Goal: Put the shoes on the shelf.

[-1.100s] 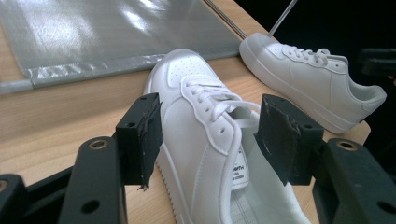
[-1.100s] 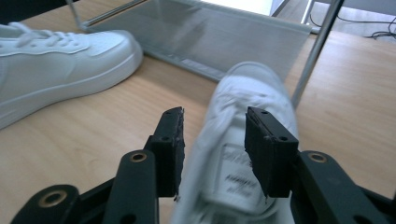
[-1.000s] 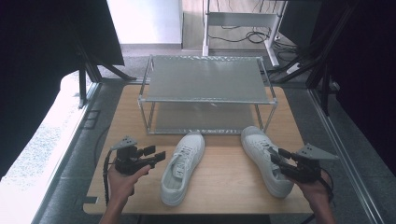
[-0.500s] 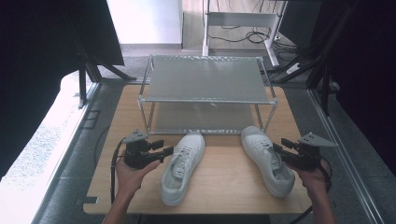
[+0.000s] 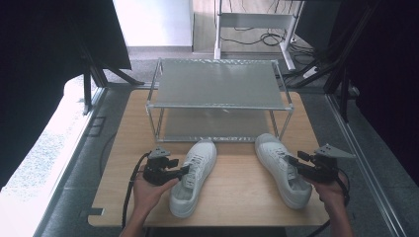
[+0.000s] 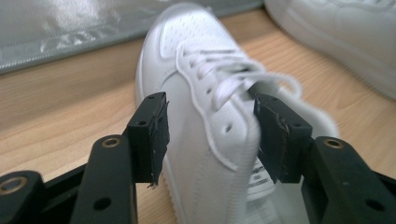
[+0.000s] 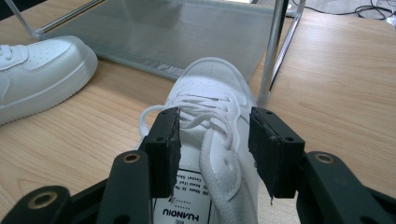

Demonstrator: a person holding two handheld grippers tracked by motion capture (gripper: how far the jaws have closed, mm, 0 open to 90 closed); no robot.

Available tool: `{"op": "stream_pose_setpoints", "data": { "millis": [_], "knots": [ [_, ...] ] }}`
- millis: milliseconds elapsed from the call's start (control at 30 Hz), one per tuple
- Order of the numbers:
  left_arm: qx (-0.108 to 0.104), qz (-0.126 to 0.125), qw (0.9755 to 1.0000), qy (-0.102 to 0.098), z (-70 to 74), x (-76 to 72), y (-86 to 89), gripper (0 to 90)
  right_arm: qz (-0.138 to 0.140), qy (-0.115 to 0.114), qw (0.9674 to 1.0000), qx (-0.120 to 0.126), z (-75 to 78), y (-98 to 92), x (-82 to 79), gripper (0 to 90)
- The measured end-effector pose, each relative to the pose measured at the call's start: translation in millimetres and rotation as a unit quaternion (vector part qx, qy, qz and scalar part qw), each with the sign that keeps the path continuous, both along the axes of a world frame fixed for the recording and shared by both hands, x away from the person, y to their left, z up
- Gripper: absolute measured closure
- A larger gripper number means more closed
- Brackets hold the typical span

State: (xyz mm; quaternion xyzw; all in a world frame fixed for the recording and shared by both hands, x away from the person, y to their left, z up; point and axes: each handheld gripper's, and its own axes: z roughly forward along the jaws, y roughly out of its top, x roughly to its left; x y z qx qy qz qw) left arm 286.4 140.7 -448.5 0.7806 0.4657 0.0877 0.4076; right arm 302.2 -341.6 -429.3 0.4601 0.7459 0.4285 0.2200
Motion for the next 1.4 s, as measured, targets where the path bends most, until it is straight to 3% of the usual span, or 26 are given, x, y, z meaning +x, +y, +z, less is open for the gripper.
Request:
{"op": "stream_pose_setpoints", "data": {
  "millis": [67,200,267,800,900,967,1000,1167,1400],
  "knots": [
    [0.014,0.004,0.9999,-0.001,-3.3,0.7,-2.6,46.7,0.002,0.002,1.0,-0.002,-0.4,0.8,0.9,53.7],
    [0.016,0.011,0.9998,-0.001,-3.9,0.8,-3.2,46.0,0.003,0.004,1.0,-0.006,-1.5,1.1,2.2,53.6],
    [0.022,0.013,0.9997,-0.003,-1.9,0.1,-3.7,48.0,-0.005,0.014,0.9995,-0.028,-5.2,0.1,4.5,53.3],
    [0.052,0.015,0.9985,0.002,-6.1,2.7,-17.0,53.1,-0.014,0.034,0.9971,-0.067,-17.4,0.6,8.5,53.7],
    [0.072,0.022,0.9972,0.003,-9.9,2.9,-20.1,53.6,-0.014,0.038,0.9966,-0.072,-18.4,1.3,9.2,54.3],
    [0.072,0.026,0.9971,0.0,-12.3,3.2,-20.1,54.6,-0.014,0.044,0.9954,-0.083,-20.2,2.2,10.0,56.2],
    [0.068,0.029,0.9973,0.003,-12.3,3.6,-19.1,55.1,-0.02,0.051,0.9933,-0.102,-24.3,2.9,11.8,58.4],
    [0.074,0.033,0.9967,0.006,-13.3,5.8,-17.5,57.0,-0.03,0.062,0.9929,-0.096,-31.1,-3.1,18.6,59.7],
    [0.086,0.039,0.9955,0.007,-17.7,7.3,-23.2,69.3,-0.007,0.069,0.9903,-0.12,-35.2,2.7,30.0,71.2]
  ]
}}
